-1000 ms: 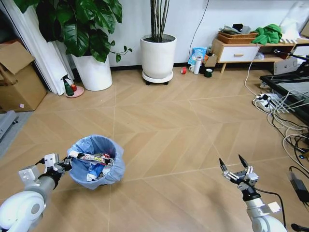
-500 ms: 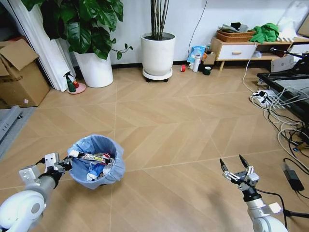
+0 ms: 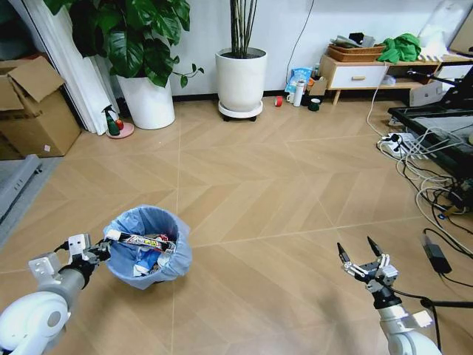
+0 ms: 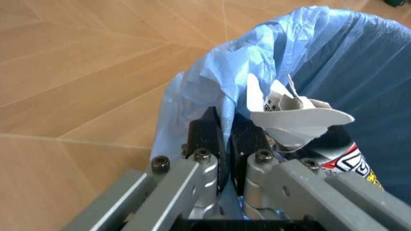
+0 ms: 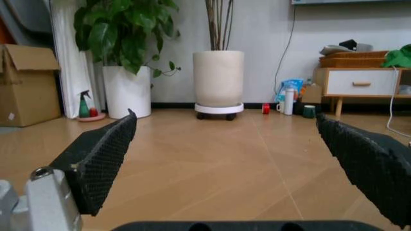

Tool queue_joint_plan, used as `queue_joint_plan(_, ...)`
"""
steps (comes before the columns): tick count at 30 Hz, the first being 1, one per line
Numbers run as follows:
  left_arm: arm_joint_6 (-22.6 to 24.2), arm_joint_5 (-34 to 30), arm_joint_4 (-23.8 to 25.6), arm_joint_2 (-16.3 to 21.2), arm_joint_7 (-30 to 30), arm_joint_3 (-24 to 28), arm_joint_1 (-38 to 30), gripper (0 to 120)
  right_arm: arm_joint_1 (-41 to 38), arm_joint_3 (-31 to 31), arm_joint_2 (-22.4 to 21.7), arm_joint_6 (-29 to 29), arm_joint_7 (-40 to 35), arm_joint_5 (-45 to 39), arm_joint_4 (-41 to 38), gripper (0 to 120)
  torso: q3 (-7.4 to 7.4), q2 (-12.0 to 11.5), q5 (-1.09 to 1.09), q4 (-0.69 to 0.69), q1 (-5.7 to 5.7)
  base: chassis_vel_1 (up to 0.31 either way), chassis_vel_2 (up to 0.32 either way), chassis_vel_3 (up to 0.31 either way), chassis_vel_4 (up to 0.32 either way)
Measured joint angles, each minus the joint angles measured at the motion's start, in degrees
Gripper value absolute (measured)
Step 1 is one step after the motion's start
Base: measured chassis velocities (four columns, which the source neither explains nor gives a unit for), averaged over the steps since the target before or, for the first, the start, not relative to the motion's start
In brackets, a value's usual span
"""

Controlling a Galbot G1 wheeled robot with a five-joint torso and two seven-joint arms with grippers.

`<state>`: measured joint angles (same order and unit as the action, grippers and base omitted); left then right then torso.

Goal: Pick up the trash bin and place the garbage on the floor into it.

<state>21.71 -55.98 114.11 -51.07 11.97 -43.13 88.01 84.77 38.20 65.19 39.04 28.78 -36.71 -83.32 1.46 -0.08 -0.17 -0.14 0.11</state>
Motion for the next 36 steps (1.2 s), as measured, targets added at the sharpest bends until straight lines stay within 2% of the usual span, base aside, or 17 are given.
queue_joint_plan(10, 0.00, -0.05, 0.28, -0.05, 0.07, -0.29, 0.09, 0, 0.36, 0.20, -0.07, 0.08, 0.57, -0.10, -0.42, 100, 0.00, 0.00, -0.01, 0.02, 0.00, 0.174, -0.081, -0.179, 0.080)
queue_joint_plan(36, -0.04, 0.23, 0.40, -1.18, 0.59, -0.29, 0.39, 0, 1.16, 1.26, -0.13, 0.44, 2.28, -0.67, -1.13, 100, 0.00, 0.00, 0.01, 0.01, -0.01, 0.087, -0.098, -0.087, 0.099)
